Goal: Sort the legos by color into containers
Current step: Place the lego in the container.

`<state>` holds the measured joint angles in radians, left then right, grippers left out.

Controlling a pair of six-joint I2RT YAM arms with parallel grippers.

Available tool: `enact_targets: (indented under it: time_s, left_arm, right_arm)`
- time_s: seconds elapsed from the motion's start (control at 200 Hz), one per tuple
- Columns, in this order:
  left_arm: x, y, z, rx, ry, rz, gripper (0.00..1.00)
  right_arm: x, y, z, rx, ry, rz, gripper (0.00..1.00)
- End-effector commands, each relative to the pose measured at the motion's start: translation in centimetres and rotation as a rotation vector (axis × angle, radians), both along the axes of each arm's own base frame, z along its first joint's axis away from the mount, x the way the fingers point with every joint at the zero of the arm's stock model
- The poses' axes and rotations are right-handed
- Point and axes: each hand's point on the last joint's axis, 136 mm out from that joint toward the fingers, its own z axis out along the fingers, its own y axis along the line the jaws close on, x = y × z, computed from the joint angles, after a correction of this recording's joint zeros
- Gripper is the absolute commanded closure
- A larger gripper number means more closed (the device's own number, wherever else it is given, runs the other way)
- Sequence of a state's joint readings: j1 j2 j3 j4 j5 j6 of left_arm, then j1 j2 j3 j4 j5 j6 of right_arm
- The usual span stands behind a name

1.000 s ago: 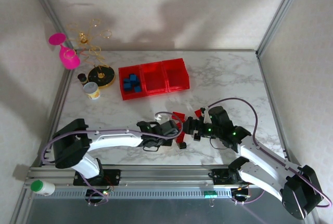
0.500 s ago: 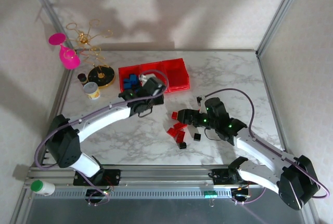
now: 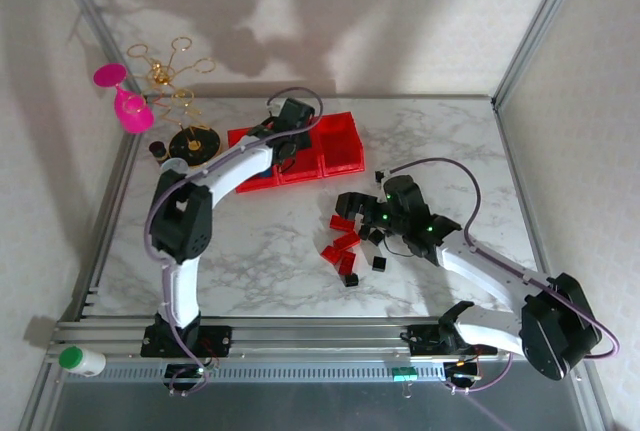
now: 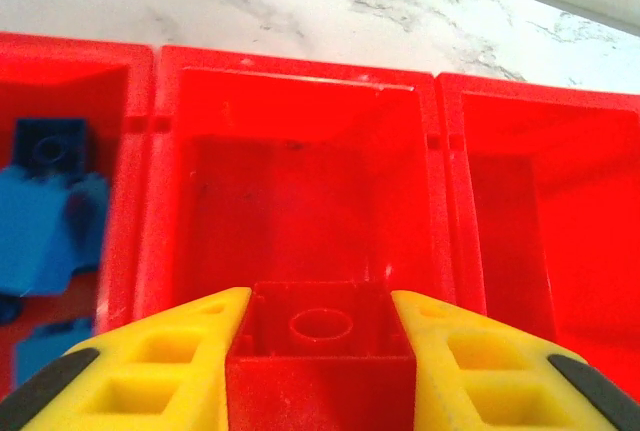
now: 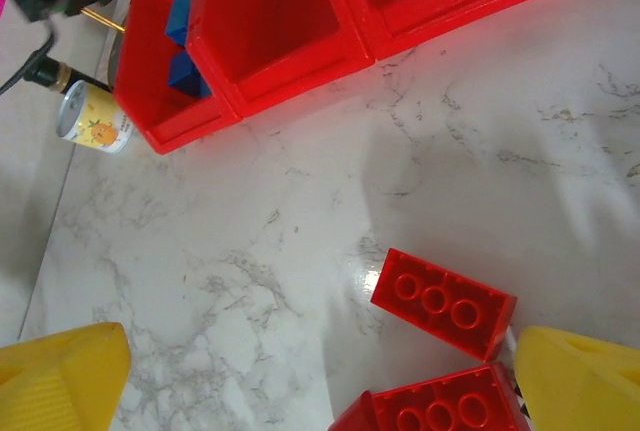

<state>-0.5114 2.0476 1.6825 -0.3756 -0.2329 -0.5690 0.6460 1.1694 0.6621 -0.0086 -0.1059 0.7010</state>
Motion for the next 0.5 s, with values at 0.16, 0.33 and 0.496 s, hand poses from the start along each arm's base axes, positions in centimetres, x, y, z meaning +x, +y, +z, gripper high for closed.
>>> enact_targets:
  time_s: [0.16,0.33,0.496]
  left_arm:
    - [2.3,0.1,-2.9,0.085,0.05,-0.008,0.57]
    - [2.1,0.2,-1.8,0.086,0.04,-0.018,0.51]
    - [0.7,-0.7,1.2,0.026,0.009,-0.061,0.51]
  right_arm:
    - [1.1,0.3,1.3,0.018,-0.038,-0.021,0.01]
    - [1.4,0.0,1.6,0.013,-0.045,-0.027,0.01]
    - [1.5,-0.4,2.1,0.002,-0.057,-0.03,0.01]
